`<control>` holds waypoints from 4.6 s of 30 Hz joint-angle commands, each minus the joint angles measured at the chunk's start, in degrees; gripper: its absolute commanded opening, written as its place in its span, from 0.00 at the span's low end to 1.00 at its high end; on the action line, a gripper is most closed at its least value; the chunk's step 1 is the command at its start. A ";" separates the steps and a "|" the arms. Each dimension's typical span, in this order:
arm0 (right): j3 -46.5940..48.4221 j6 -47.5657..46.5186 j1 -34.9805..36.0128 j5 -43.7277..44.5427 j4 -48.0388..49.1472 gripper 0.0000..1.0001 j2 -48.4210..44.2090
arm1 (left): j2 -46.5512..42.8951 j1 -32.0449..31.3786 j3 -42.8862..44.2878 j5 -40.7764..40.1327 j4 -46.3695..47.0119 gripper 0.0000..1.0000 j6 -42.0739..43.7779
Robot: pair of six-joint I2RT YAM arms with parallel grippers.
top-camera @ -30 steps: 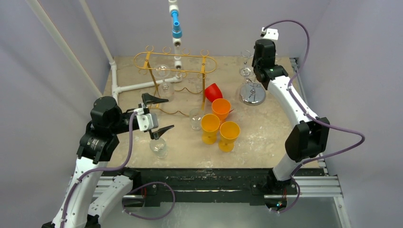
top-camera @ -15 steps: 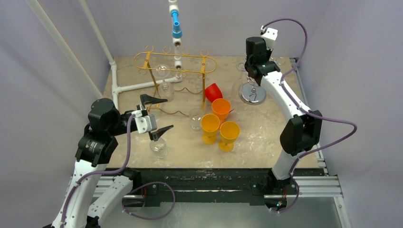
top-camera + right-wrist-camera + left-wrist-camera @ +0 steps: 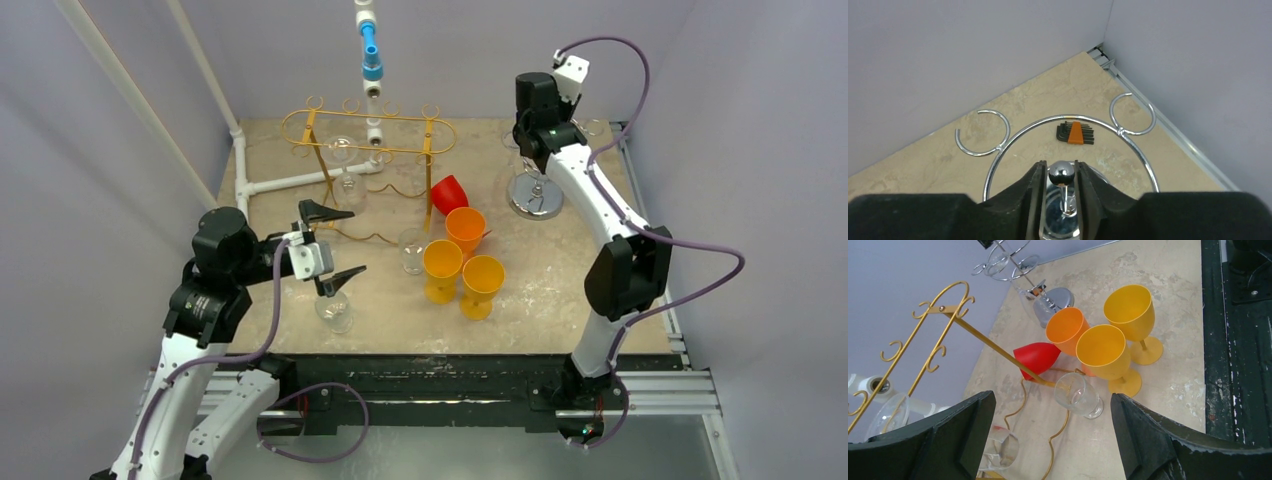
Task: Place the wine glass upside down on the wine glass rack
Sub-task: Adjust the wine rack at the center of the board, then pick up the wine glass at the center of the board, then turn the wine glass upside down at the wine rack.
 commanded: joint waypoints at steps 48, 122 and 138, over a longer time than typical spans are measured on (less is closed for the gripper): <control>-5.36 0.17 46.71 -27.16 -16.40 0.71 -1.51 | 0.61 0.06 17.78 -39.66 -2.53 1.00 -30.04; -8.70 0.21 42.28 -44.49 0.80 0.00 -33.80 | 6.12 0.06 11.53 -13.28 -3.15 1.00 -31.18; -12.88 1.78 42.37 -47.57 10.81 0.00 -32.18 | 11.58 0.06 6.76 -5.03 7.88 0.97 -44.90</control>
